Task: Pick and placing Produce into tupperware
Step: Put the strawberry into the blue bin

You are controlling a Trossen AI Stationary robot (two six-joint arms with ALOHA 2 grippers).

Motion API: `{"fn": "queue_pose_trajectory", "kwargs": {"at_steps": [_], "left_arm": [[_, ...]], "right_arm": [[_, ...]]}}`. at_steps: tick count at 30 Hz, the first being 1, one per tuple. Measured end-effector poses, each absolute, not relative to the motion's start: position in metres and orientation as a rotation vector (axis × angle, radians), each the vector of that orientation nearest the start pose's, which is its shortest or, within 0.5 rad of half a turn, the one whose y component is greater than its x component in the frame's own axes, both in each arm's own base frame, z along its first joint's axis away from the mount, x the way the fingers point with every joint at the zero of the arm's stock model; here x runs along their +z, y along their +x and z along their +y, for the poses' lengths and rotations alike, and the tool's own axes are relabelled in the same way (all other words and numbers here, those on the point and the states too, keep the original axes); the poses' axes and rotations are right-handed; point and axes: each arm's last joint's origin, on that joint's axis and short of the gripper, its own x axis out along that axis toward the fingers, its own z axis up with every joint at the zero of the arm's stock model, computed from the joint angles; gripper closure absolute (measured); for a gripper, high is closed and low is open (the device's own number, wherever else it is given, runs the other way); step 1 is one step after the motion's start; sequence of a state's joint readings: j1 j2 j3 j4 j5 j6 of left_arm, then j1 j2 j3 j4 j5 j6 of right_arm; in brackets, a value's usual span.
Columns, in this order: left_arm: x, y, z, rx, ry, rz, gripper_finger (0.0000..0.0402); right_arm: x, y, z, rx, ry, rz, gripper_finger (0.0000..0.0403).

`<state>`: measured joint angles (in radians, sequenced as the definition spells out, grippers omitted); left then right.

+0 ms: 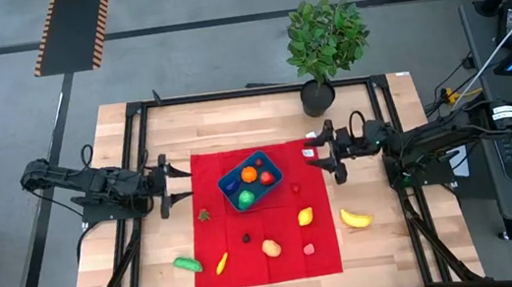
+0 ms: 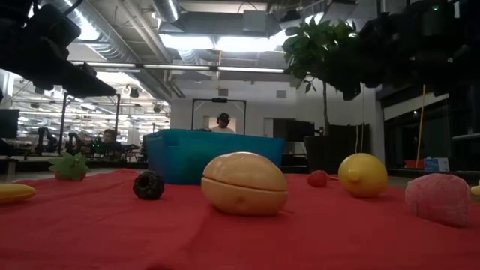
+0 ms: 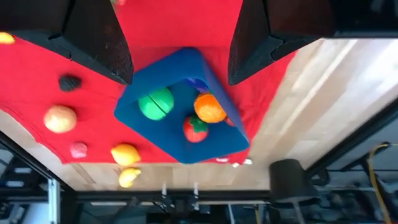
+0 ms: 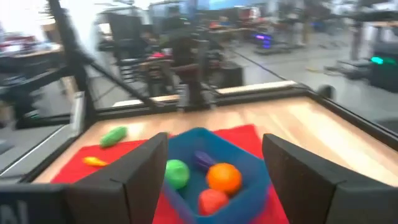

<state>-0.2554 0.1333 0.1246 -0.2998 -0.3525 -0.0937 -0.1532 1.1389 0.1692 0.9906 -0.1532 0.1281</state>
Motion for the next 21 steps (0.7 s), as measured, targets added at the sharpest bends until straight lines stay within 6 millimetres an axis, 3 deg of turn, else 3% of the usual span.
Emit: {"fn": "queue_pose_trajectory", "kwargs": {"at_steps": [6, 11, 21], "left_arm": [[0.168, 0.094, -0.013, 0.162, 0.008, 0.278, 0.0147], [0.167, 0.094, -0.015, 0.064, 0.047, 0.299, 0.0147], [0.169, 0.108, -0.019, 0.066, 0.063, 0.436, 0.0147]], "right_arm": [[0.175, 0.192, -0.026, -0.022, 0.179, -0.004, 0.0139], [0.174, 0.193, -0.022, -0.001, 0.182, 0.012, 0.0139], [0.174, 0.193, -0.021, 0.017, 0.178, 0.013, 0.0139]]}}
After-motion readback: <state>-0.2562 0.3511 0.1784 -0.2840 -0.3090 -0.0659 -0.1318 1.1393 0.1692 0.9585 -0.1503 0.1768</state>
